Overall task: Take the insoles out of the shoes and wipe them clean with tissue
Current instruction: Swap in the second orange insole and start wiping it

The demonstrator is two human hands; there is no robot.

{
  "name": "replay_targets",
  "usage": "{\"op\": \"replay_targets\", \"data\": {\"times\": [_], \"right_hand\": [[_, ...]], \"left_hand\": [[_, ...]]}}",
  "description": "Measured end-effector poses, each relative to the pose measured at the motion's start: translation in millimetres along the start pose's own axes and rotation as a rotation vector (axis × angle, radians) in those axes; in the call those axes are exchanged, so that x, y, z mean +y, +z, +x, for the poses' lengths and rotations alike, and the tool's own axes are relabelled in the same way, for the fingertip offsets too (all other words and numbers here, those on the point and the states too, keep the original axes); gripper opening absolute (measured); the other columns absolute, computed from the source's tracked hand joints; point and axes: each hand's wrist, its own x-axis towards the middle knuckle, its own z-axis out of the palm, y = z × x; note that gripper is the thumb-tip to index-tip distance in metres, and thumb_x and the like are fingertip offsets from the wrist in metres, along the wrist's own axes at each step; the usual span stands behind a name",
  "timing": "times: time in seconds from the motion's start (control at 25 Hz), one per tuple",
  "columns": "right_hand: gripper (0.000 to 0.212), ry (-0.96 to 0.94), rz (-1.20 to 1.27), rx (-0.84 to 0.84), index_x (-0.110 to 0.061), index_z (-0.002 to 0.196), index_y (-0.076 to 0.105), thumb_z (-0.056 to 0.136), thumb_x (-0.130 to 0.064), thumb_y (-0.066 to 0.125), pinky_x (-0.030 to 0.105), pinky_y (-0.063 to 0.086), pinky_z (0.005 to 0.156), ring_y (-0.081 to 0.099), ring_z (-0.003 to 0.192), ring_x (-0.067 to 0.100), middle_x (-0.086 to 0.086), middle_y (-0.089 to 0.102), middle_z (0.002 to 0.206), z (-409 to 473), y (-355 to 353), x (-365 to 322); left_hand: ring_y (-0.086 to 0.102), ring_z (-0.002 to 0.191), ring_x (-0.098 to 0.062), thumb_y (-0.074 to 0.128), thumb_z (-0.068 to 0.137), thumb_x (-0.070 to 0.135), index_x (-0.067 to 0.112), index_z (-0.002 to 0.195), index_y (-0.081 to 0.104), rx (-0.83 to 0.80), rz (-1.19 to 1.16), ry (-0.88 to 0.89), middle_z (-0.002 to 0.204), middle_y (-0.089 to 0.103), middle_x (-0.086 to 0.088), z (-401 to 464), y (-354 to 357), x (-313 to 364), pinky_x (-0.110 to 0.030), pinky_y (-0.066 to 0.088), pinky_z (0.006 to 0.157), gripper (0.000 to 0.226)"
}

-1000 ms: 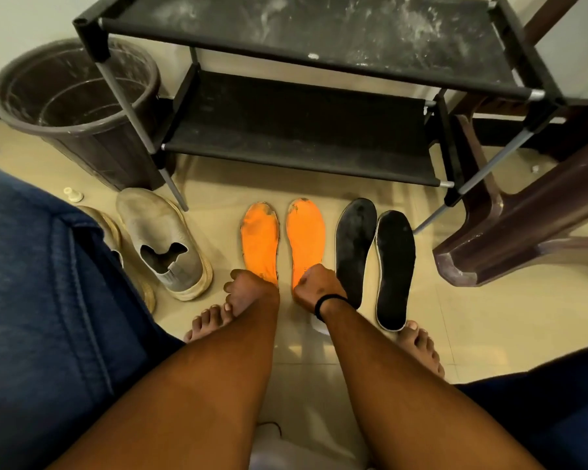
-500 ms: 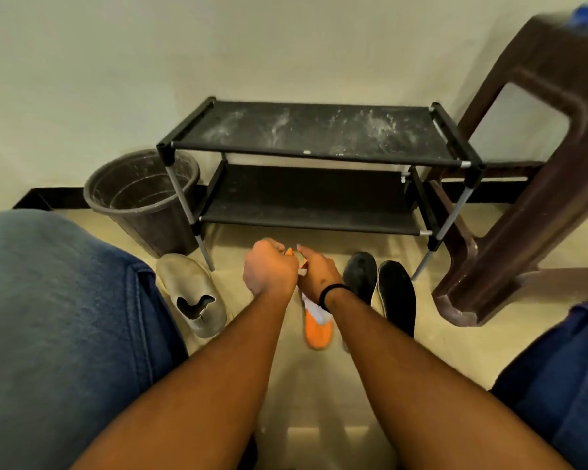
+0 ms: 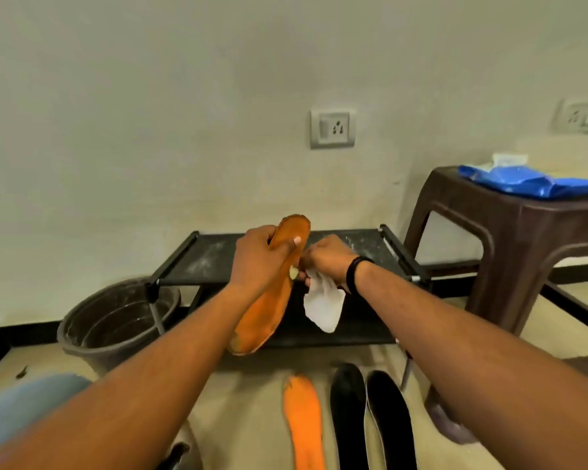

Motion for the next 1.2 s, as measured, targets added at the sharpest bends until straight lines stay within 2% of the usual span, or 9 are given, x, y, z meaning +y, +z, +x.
{"op": "replay_targets", "data": {"times": [0.16,0.24,0.32,0.4,0.6,0.72,0.88,1.04,1.2], "right_hand": [[0.006,-0.004,-0.074,0.243,-0.003,0.076,0.067,0.081,-0.004,0.063,0.028,0.053,0.057,0.06,0.052,0.021,0.011,0.065,0.063,24.2,-47.9,-36.8],[0.009,-0.004,-0.268,0.238,-0.005,0.067,0.062,0.076,-0.003,0.063,0.024,0.046,0.051,0.055,0.05,0.02,0.008,0.06,0.057,32.6,-66.6,-45.7],[0.015,-0.017,-0.449,0.229,-0.006,0.058,0.06,0.072,-0.001,0.064,0.024,0.04,0.049,0.05,0.05,0.02,0.006,0.055,0.053,48.8,-86.4,-49.3],[0.006,-0.058,-0.608,0.24,0.0,0.067,0.071,0.07,-0.002,0.066,0.026,0.044,0.054,0.056,0.061,0.021,0.007,0.062,0.063,66.4,-106.5,-46.3],[0.01,-0.196,-0.802,0.182,-0.018,0.087,0.077,0.079,-0.014,0.073,0.02,0.049,0.067,0.064,0.083,0.014,-0.001,0.072,0.088,97.6,-133.8,-2.2],[0.007,-0.229,-0.859,0.129,-0.02,0.089,0.078,0.083,-0.02,0.075,0.018,0.045,0.067,0.063,0.084,0.011,-0.003,0.073,0.09,121.5,-133.7,22.1],[0.016,-0.333,-1.015,0.085,-0.019,0.101,0.076,0.089,-0.023,0.068,0.028,0.048,0.083,0.056,0.089,0.008,-0.003,0.069,0.103,143.9,-124.3,33.9],[0.018,-0.366,-1.138,-0.004,-0.023,0.104,0.075,0.09,-0.024,0.064,0.031,0.05,0.086,0.057,0.096,0.012,-0.005,0.07,0.105,164.8,-112.9,50.6],[0.027,-0.365,-1.184,0.023,-0.023,0.105,0.074,0.086,-0.021,0.056,0.037,0.052,0.088,0.057,0.1,0.019,-0.001,0.068,0.105,160.6,-106.1,70.5]], "left_hand": [[0.066,0.099,-0.016,0.063,0.098,0.032,0.017,0.122,0.065,-0.092,0.009,0.054,0.11,0.068,0.005,44.6,19.4,5.5,-0.029,0.053,0.083,0.029],[0.066,0.111,-0.022,0.064,0.097,0.023,0.015,0.131,0.064,-0.163,0.035,0.057,0.124,0.069,-0.002,69.0,31.8,3.2,-0.038,0.053,0.095,0.035],[0.067,0.108,-0.024,0.065,0.096,0.018,0.016,0.127,0.07,-0.291,0.086,0.076,0.123,0.071,-0.005,99.4,39.0,0.1,-0.042,0.053,0.099,0.032],[0.068,0.103,-0.02,0.064,0.096,0.014,0.015,0.128,0.07,-0.472,0.165,0.096,0.125,0.071,-0.004,126.6,41.4,-5.7,-0.042,0.053,0.098,0.033],[0.066,0.093,-0.007,0.063,0.098,0.019,0.02,0.139,0.061,-0.811,0.335,0.133,0.124,0.071,0.003,157.1,60.7,-39.5,-0.023,0.051,0.088,0.04],[0.061,0.093,-0.007,0.073,0.09,0.038,0.025,0.142,0.057,-0.734,0.407,0.183,0.104,0.066,0.01,162.2,75.0,-63.9,-0.019,0.046,0.082,0.055],[0.059,0.093,0.003,0.077,0.081,0.053,0.032,0.126,0.07,-0.74,0.364,0.242,0.107,0.063,0.021,144.5,87.0,-78.9,-0.011,0.045,0.078,0.051],[0.054,0.109,-0.006,0.068,0.082,0.066,0.039,0.126,0.068,-0.697,0.483,0.287,0.117,0.057,0.015,129.7,97.4,-95.9,-0.033,0.049,0.093,0.051],[0.045,0.112,-0.011,0.056,0.084,0.073,0.047,0.132,0.06,-0.661,0.608,0.304,0.117,0.047,0.012,119.8,100.0,-101.8,-0.037,0.043,0.097,0.054]]}}
